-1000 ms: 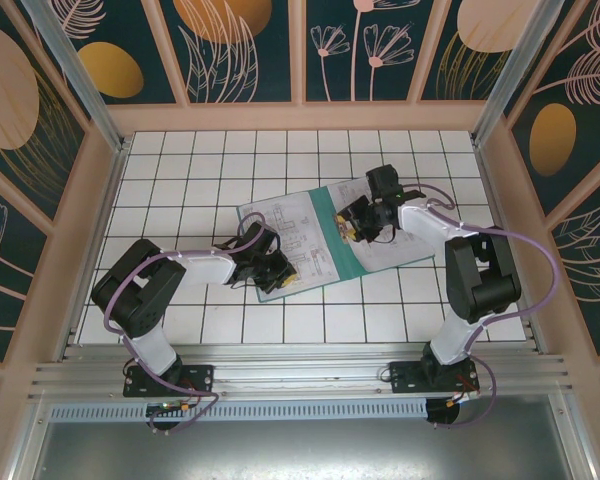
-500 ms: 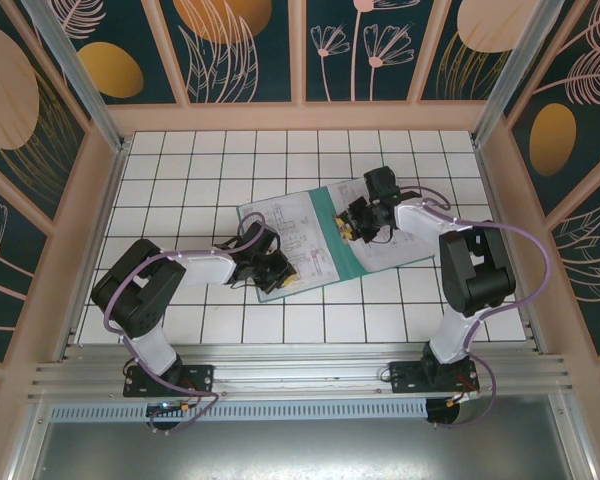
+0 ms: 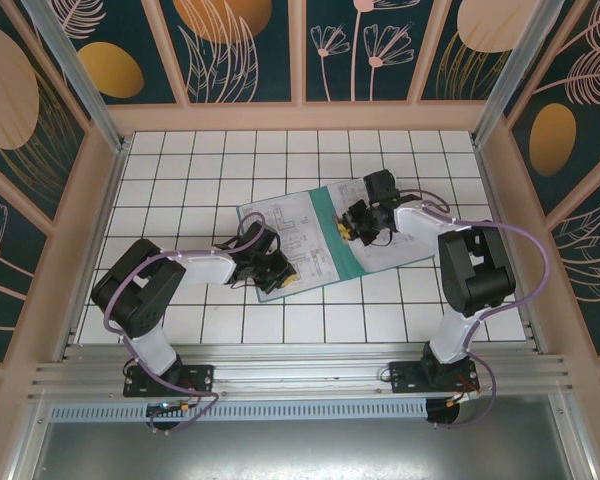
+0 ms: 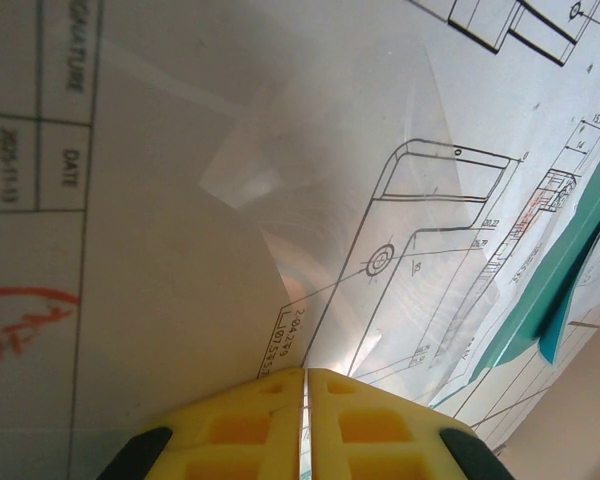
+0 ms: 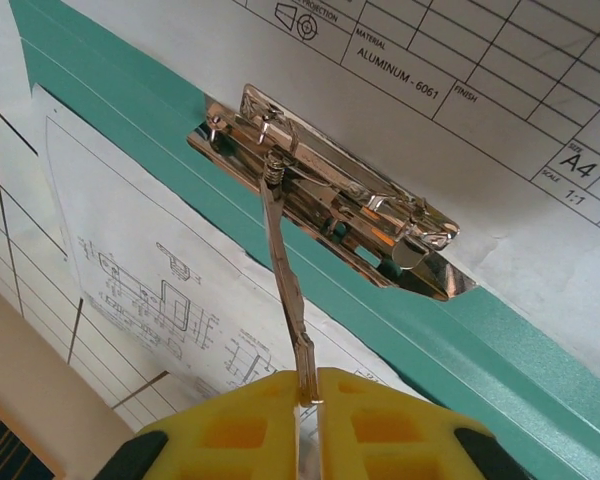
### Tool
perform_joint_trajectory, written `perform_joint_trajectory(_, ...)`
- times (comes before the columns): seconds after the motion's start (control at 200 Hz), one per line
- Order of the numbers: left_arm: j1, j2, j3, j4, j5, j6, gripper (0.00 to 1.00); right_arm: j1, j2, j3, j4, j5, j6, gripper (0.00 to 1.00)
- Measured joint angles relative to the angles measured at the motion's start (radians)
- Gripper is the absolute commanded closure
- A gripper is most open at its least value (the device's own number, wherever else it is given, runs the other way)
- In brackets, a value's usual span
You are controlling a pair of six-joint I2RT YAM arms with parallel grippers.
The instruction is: Put the files into the folder
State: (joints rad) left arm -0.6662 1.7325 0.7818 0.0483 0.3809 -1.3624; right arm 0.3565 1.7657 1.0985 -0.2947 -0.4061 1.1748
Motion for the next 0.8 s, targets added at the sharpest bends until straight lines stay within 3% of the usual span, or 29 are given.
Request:
perform_joint_trajectory(0.34, 0.000, 0.000, 0.000, 0.000, 0.000, 0.000, 0.88, 0.004, 0.000, -0.037, 0.016, 0.005, -0.014, 1.00)
perform_joint_trajectory(0.801, 0.000, 0.000, -0.003, 0.002, 0.000, 0.000, 0.88, 0.003, 0.000, -0.138, 0.115, 0.049, -0.089, 1.00)
